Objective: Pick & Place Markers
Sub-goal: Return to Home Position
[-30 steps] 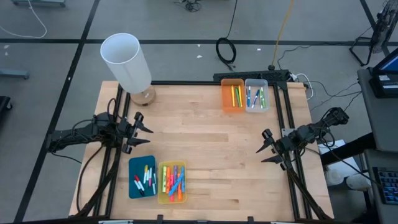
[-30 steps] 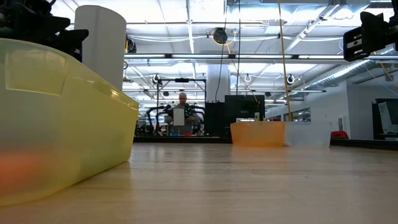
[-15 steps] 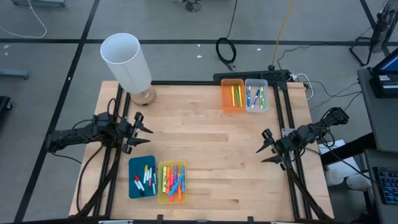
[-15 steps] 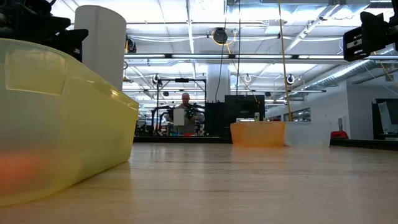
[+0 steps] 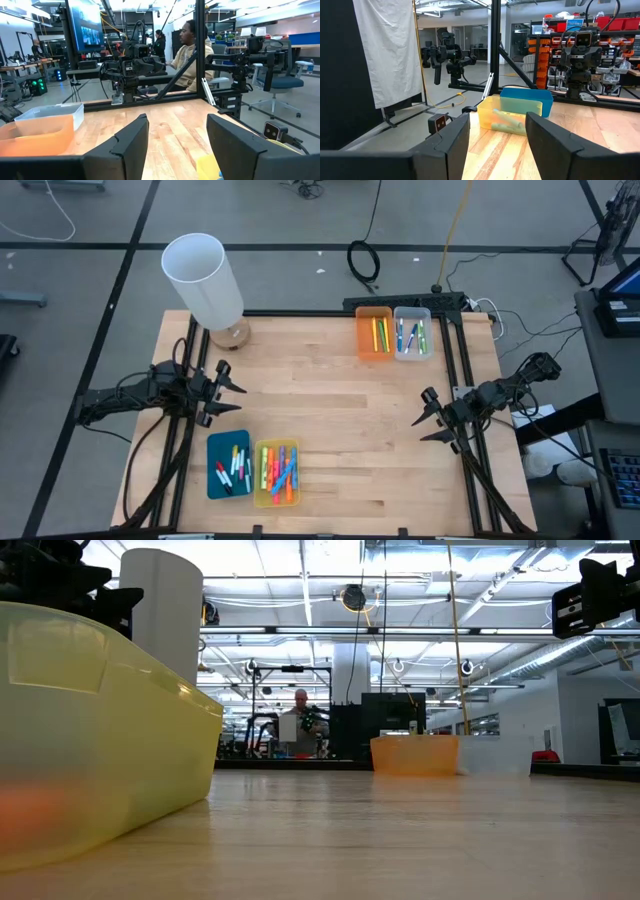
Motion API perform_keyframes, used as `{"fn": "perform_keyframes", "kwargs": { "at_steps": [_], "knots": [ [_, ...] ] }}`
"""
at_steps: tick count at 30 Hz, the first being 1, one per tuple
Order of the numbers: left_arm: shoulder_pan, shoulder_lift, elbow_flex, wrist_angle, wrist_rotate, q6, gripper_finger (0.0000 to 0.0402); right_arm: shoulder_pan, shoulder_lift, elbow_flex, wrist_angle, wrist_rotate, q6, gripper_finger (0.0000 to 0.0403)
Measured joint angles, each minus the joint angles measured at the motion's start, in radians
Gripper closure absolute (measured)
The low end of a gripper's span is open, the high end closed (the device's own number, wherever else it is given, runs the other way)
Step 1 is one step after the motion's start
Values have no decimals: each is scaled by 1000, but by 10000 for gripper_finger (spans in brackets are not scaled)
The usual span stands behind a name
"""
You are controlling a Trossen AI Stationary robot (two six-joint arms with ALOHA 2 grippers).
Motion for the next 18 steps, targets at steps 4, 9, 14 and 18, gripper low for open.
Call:
{"fn": "perform_keyframes", "kwargs": {
  "at_steps": [4,9,14,18],
  "knots": [
    [0,0,0,0,0,0,202,0,0,0,0,0,0,222],
    [0,0,0,0,0,0,213,0,0,0,0,0,0,222],
    [0,0,0,0,0,0,222,0,0,0,0,0,0,222],
    [0,0,0,0,0,0,227,0,0,0,0,0,0,222]
  ]
}}
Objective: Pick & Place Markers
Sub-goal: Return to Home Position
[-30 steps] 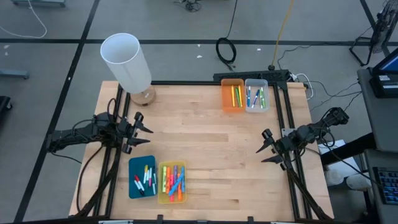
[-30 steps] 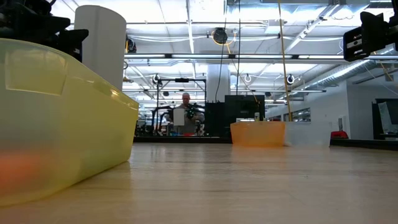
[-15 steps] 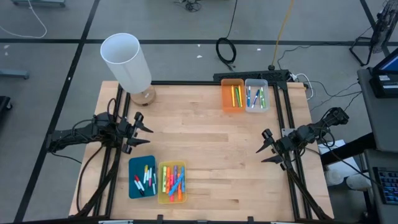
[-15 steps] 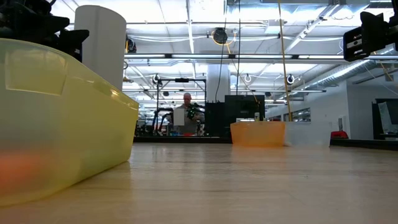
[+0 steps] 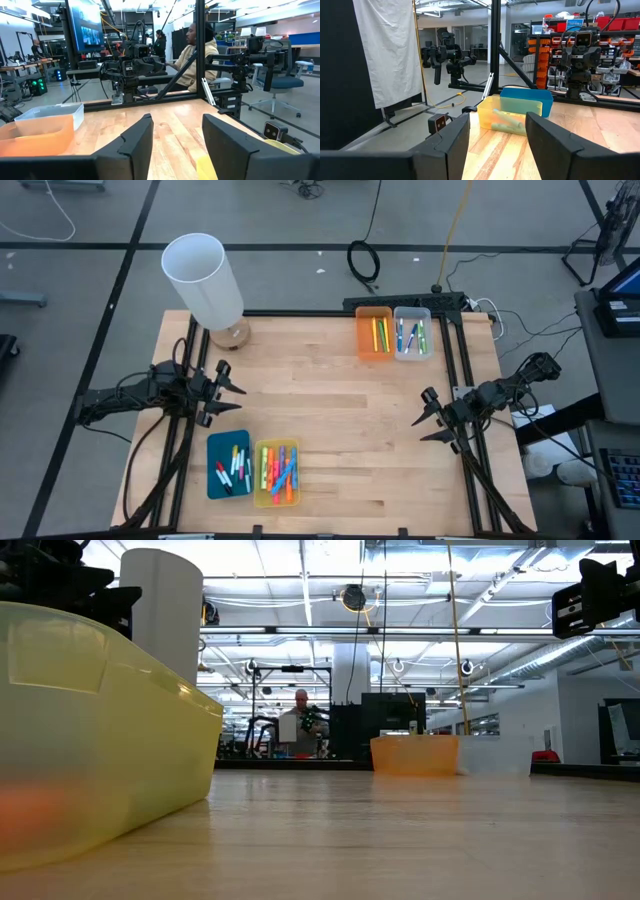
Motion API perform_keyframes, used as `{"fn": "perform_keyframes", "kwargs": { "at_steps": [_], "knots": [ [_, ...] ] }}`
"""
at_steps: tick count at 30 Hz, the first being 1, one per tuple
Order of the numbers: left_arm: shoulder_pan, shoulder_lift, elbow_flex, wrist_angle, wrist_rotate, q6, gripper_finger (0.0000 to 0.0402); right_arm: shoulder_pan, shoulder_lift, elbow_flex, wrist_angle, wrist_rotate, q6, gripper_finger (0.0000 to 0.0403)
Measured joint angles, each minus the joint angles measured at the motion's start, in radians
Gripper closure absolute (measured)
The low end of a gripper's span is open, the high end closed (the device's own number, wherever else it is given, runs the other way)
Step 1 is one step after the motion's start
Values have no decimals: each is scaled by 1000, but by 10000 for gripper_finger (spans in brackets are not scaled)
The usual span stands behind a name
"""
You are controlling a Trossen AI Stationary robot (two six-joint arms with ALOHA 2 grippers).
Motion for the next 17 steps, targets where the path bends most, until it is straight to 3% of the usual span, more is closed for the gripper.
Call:
{"fn": "perform_keyframes", "kwargs": {
  "at_steps": [17],
  "knots": [
    [0,0,0,0,0,0,201,0,0,0,0,0,0,222]
  ]
}}
